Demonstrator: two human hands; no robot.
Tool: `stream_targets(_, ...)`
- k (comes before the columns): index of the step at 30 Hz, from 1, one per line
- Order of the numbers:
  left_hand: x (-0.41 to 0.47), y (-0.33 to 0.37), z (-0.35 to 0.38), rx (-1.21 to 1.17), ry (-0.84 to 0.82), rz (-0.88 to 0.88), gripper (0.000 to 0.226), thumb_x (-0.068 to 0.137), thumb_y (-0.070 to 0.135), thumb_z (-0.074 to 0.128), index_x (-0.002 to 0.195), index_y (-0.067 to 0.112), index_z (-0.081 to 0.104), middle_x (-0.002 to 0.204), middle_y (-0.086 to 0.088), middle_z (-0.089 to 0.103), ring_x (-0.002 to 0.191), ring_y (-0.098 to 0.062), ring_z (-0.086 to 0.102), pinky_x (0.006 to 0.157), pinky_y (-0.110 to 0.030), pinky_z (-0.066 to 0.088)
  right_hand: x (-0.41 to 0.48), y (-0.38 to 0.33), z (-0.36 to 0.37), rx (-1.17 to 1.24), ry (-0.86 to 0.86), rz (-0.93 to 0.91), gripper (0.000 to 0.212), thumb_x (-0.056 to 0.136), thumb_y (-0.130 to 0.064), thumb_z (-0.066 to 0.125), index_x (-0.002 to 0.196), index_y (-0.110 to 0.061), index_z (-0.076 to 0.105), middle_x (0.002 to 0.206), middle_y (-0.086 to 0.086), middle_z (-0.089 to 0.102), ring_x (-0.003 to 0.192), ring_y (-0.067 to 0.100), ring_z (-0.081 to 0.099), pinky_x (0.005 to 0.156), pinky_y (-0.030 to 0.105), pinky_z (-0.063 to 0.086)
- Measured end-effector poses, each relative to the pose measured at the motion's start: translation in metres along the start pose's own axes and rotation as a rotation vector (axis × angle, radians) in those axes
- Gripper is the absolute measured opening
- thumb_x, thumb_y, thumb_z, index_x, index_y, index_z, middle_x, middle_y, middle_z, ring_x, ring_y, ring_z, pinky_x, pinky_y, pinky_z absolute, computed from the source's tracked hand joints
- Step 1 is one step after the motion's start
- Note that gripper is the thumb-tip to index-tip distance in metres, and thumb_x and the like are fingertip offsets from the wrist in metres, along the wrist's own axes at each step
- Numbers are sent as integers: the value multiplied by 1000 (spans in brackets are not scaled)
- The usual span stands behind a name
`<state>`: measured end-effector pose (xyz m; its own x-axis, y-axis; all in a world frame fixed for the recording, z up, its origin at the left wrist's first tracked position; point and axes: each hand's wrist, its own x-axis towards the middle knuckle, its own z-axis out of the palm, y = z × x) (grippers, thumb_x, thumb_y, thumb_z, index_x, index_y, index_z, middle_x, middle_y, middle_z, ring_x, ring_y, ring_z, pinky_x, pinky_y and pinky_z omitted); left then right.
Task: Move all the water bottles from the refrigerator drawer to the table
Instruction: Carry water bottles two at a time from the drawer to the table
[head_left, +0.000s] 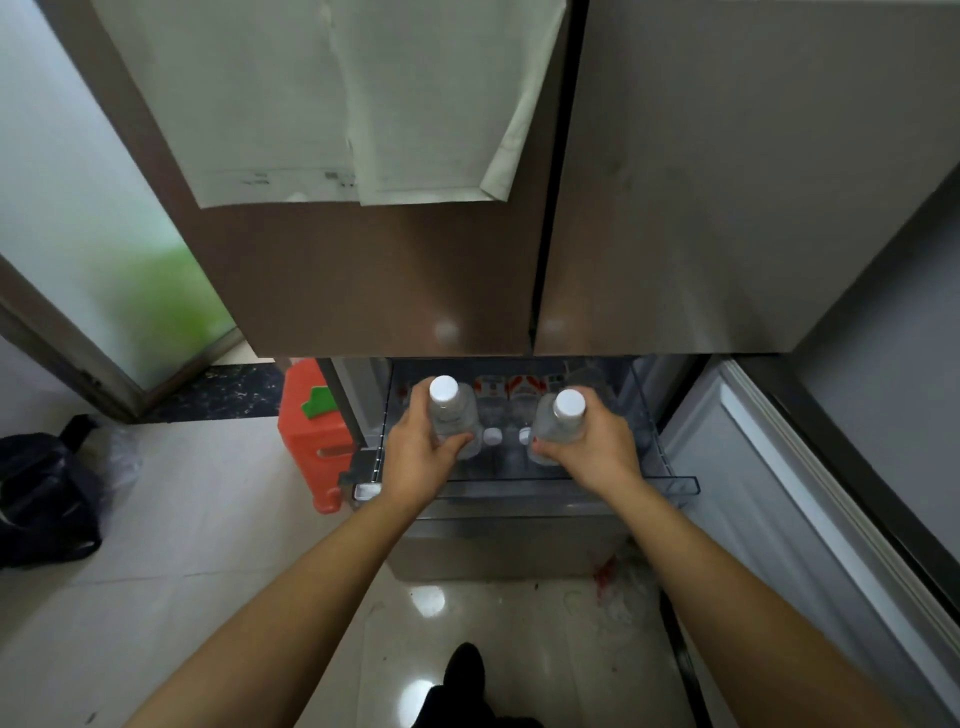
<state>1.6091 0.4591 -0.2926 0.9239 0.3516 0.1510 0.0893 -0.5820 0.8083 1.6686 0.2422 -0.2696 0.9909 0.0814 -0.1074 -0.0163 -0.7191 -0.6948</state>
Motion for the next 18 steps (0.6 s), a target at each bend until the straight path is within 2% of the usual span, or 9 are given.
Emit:
stream_targets(3,-18,26,-21,-60,90,43,77,77,25,84,135,37,35,116,12,60,105,-9,59,88,-25,50,-18,-18,-15,37,57,-128,74,63,-36,91,126,-39,50,118,-3,68,109,25,62,88,34,52)
stream_targets(6,-47,49,-48,-76,203,54,75,77,31,84,136,34,39,113,21,58,105,-3,57,88,-19,49,-41,-37,-26,51,51,-316,77,68,-36,89,131,-39,45,125,-4,66,113,26,61,89,35,50)
stream_targets(8,-71,59,-70,-38,279,46,72,76,32,84,134,36,41,118,15,62,106,-7,59,86,-16,51,-56,-53,-28,65,22,-431,77,70,-38,88,132,-39,42,126,-4,65,113,26,61,88,36,52)
stream_targets(10,-96,64,-95,8,338,38,72,76,32,84,132,41,39,121,6,63,102,-8,60,80,-11,50,-71,-72,-23,96,-27,-532,77,71,-39,88,132,-39,42,127,-4,65,113,25,62,88,38,53)
stream_targets(12,-124,65,-122,36,378,23,75,76,32,84,135,41,39,113,14,61,95,2,57,80,-19,55,-90,-95,-10,121,-91,-624,78,71,-37,88,136,-36,45,130,-4,64,116,24,61,90,35,51)
stream_targets(14,-154,62,-150,60,415,10,74,77,31,84,134,45,39,107,22,59,97,0,59,80,-23,57,-115,-118,10,146,-167,-723,80,71,-34,88,140,-33,46,134,-3,62,119,24,60,91,32,48)
stream_targets(18,-215,42,-209,150,500,-23,74,77,33,83,136,46,40,109,19,63,95,-4,63,72,-13,54,-170,-159,56,176,-345,-888,85,73,-33,87,146,-34,42,134,-3,61,119,23,59,96,40,51)
